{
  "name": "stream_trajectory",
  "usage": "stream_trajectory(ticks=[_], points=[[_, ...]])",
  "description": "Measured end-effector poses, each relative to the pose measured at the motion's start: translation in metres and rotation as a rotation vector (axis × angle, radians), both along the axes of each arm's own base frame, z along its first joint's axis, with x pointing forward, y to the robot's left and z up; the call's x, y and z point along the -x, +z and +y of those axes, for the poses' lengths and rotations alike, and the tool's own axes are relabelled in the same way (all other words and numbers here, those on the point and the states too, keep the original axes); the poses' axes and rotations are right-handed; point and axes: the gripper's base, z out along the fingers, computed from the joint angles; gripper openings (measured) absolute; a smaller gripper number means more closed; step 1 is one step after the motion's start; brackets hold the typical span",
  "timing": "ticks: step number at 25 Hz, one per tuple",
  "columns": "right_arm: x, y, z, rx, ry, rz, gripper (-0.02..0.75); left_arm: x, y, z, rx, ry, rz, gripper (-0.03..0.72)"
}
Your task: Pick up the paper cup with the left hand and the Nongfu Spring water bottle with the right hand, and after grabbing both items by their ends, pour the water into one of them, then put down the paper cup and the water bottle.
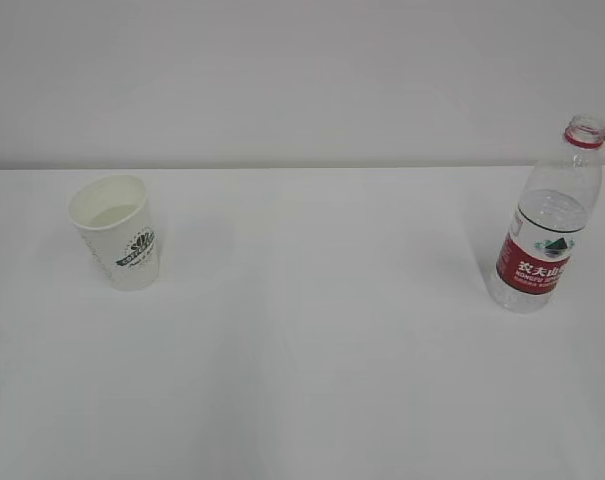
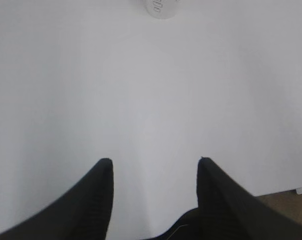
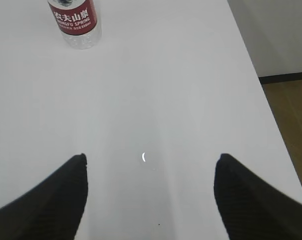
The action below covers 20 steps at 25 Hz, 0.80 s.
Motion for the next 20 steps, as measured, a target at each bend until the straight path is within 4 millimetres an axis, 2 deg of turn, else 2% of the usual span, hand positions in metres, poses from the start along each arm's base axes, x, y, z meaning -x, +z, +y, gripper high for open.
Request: stream_trajectory(ticks=[5, 20], points=[[0.000, 0.000, 0.000, 0.000, 0.000, 0.001, 0.592, -0.003, -0.011, -0.001, -0.010, 0.000, 0.039, 0.390], [-0.007, -0.002, 0.000, 0.006, 0.011, -0.054, 0.592, -0.014, -0.012, -0.003, 0.008, 0.004, -0.061, 0.390]])
